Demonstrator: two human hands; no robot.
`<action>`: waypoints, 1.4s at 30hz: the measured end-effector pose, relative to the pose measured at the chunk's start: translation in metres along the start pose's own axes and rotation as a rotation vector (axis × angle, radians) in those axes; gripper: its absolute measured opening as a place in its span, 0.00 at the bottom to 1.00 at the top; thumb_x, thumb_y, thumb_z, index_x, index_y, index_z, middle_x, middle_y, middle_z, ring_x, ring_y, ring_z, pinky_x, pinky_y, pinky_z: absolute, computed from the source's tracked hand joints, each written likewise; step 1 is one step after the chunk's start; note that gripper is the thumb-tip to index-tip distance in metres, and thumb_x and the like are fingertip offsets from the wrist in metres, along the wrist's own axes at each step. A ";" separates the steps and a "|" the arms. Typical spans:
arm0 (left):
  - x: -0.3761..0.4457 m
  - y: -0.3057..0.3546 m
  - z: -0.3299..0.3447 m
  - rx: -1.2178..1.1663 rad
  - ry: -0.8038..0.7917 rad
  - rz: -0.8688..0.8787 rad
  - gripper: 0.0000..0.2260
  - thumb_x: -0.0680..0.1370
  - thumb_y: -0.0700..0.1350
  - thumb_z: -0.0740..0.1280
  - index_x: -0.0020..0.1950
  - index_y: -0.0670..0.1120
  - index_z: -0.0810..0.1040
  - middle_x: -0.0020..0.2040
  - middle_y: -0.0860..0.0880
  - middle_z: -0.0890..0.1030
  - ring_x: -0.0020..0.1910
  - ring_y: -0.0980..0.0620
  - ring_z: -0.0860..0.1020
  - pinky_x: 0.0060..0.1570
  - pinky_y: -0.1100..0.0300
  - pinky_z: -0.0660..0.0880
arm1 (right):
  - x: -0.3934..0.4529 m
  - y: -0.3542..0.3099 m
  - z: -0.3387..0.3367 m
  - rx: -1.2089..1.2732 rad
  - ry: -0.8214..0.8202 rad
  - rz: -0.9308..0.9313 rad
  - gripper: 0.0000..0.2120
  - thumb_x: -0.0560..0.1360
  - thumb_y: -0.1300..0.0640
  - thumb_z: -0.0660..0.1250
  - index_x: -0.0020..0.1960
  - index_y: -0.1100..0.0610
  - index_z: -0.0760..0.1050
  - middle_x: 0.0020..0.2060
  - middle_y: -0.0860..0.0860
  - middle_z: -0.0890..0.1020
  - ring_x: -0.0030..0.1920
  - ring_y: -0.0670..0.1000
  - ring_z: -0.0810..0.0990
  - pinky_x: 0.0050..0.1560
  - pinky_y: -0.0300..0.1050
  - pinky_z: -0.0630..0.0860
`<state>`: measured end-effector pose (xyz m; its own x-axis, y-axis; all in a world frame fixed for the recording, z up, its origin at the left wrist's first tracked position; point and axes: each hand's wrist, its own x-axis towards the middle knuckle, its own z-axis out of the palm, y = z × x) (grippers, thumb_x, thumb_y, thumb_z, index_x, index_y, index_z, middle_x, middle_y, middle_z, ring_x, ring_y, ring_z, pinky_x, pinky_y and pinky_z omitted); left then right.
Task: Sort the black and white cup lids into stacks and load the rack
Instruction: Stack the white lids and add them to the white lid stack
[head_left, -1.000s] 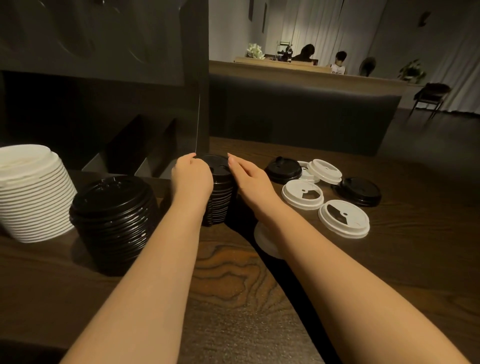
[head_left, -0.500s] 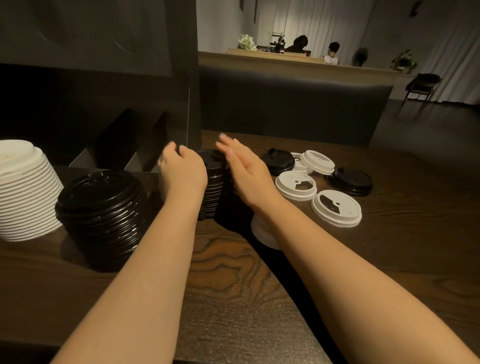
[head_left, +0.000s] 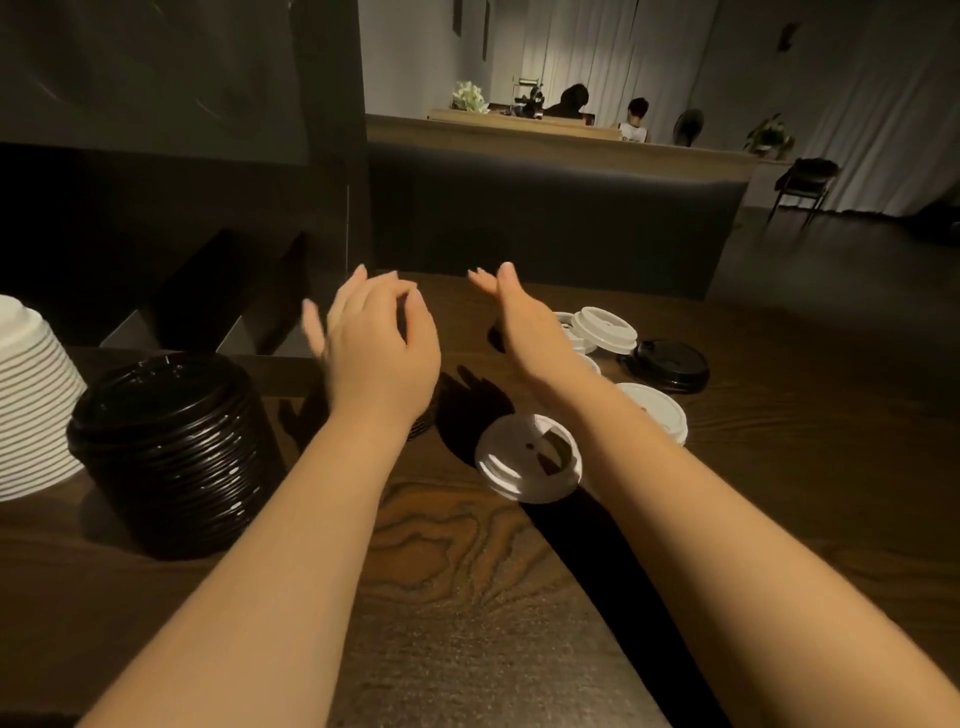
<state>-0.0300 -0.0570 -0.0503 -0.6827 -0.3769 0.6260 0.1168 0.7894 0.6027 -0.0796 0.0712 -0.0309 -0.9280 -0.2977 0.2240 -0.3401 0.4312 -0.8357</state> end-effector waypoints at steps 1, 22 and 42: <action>-0.004 0.004 0.002 -0.038 0.008 0.073 0.15 0.80 0.48 0.54 0.57 0.45 0.79 0.64 0.48 0.77 0.73 0.49 0.64 0.74 0.46 0.44 | -0.001 0.007 -0.009 0.021 0.002 0.058 0.26 0.83 0.43 0.41 0.73 0.51 0.66 0.76 0.53 0.60 0.76 0.53 0.56 0.75 0.55 0.51; -0.032 0.025 0.039 0.113 -0.955 0.209 0.31 0.64 0.71 0.69 0.60 0.54 0.77 0.57 0.55 0.76 0.60 0.51 0.73 0.56 0.56 0.73 | -0.057 0.086 -0.108 -0.519 0.054 0.460 0.33 0.76 0.48 0.67 0.76 0.53 0.59 0.73 0.52 0.67 0.71 0.54 0.67 0.67 0.49 0.66; -0.033 0.032 0.047 -0.560 -0.615 -0.498 0.12 0.81 0.56 0.59 0.57 0.51 0.76 0.49 0.49 0.81 0.48 0.50 0.79 0.47 0.55 0.77 | -0.058 0.063 -0.070 0.257 0.299 0.493 0.13 0.75 0.51 0.69 0.52 0.59 0.78 0.41 0.52 0.79 0.42 0.49 0.79 0.42 0.43 0.77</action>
<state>-0.0378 0.0039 -0.0747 -0.9863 -0.1608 -0.0373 -0.0699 0.2024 0.9768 -0.0580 0.1750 -0.0611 -0.9814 0.1509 -0.1186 0.1513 0.2278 -0.9619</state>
